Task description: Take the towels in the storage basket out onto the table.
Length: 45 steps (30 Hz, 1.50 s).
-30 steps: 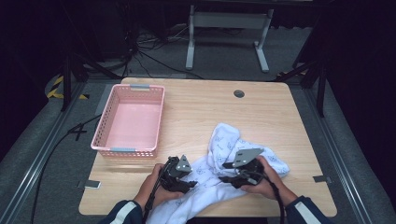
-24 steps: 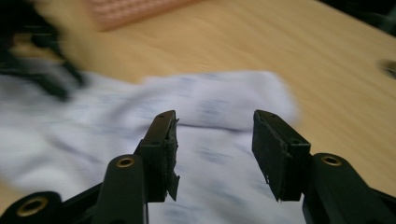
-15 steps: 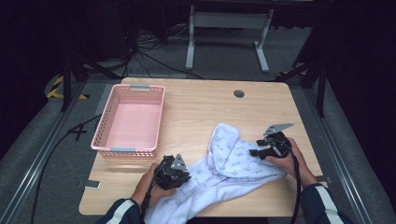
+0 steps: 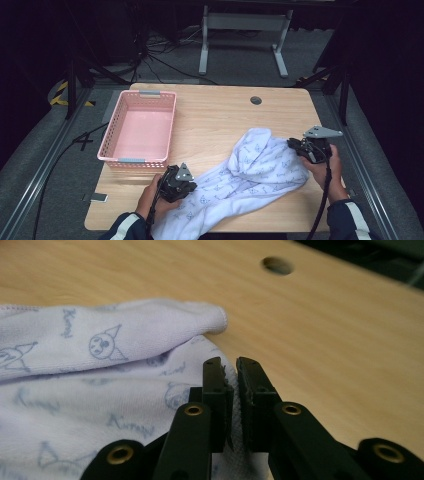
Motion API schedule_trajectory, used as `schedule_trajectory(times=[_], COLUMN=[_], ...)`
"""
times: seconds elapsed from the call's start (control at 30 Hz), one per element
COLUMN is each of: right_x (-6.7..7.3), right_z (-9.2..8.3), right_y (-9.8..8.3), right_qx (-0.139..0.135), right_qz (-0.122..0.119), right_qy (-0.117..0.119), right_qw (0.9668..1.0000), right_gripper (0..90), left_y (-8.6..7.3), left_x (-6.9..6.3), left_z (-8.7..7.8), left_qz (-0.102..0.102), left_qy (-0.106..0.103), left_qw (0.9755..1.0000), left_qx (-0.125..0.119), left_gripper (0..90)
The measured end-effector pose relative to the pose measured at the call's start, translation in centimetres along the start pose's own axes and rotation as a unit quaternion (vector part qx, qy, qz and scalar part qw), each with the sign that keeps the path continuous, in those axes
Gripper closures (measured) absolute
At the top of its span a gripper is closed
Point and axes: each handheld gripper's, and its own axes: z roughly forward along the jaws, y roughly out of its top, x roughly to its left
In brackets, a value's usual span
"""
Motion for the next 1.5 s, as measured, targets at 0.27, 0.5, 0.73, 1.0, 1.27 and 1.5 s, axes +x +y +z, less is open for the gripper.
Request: schedule_trajectory(times=[0.27,0.5,0.73,1.0,1.27,1.5], right_x=[-0.1,-0.6,-1.7,-5.0,-4.4,-3.8], right_z=[-1.9,0.2,1.1,1.8,5.6,6.1], right_y=[-0.9,-3.1,-3.8,-2.4,-3.8,-3.4], right_qx=[0.010,0.101,0.134,0.083,0.169,0.156], right_qz=[-0.013,-0.021,-0.007,0.059,0.046,0.026], right_qy=[-0.091,-0.085,-0.022,-0.013,0.059,0.076], right_qw=[0.9957,0.9911,0.9907,0.9947,0.9827,0.9844], right_gripper=[83.8,84.0,57.8,44.0,38.1,82.5], left_y=[-3.3,-6.6,-6.2,-2.4,-2.4,-2.3], left_x=[0.4,1.0,0.5,-0.3,0.7,0.1], left_z=[-2.4,-4.4,-4.8,-2.5,-0.4,-0.2], left_qz=[-0.026,-0.065,-0.048,-0.005,-0.012,-0.003], left_qy=[0.028,0.042,0.038,0.024,-0.004,-0.015], left_qw=[0.9991,0.9957,0.9981,0.9996,0.9999,0.9999], left_qx=[0.020,0.050,0.004,-0.015,0.007,0.003], left_gripper=[88.7,88.7,71.4,58.7,60.6,63.9])
